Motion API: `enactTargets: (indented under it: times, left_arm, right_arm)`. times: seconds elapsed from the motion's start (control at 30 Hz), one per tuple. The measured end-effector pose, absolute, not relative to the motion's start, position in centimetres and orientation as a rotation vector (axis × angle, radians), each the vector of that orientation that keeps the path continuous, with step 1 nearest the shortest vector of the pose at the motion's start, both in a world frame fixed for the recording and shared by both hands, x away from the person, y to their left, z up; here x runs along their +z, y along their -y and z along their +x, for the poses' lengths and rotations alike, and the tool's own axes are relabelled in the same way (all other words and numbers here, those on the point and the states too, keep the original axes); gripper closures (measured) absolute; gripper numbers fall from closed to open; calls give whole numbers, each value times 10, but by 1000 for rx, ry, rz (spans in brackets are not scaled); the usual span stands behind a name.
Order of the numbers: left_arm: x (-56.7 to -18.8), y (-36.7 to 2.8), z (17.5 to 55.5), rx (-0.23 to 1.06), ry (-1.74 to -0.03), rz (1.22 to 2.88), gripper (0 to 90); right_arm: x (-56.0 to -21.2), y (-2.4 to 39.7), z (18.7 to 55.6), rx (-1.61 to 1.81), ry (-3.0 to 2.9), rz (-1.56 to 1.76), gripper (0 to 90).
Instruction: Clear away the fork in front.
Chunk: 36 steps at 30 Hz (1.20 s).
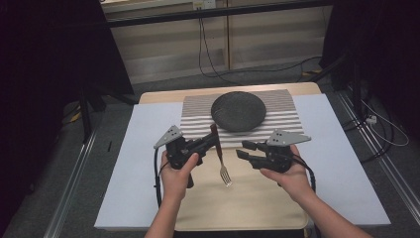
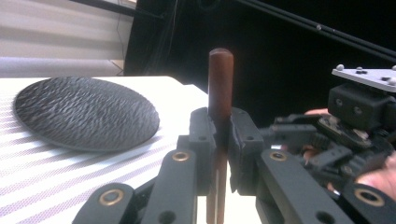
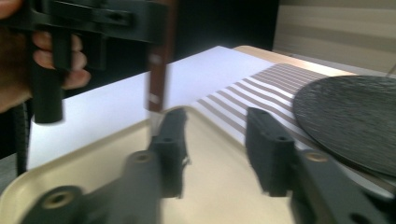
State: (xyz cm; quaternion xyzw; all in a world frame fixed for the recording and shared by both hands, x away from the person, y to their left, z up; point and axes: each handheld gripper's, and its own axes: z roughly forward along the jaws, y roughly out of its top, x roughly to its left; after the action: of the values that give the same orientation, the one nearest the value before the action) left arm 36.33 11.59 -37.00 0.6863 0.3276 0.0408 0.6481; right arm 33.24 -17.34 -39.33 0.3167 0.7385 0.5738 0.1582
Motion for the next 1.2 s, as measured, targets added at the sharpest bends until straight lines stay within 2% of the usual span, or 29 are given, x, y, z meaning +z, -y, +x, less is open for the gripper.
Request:
enactTargets:
  times: [0.37,0.67,0.93,1.2]
  left_arm:
    - [-366,-156,358,72,-757,1654,816]
    - [-373,-177,357,34,-798,1703,815]
    - [-381,-189,358,-37,-832,1717,815]
    - [-393,-190,366,-28,-839,1708,803]
  right_arm:
    - [-404,203,327,1574,-2060,958,316]
    - [-410,218,323,1550,-2032,990,250]
    - [-415,228,321,1545,-2024,1016,238]
    - [-420,234,320,1550,-2013,1034,212]
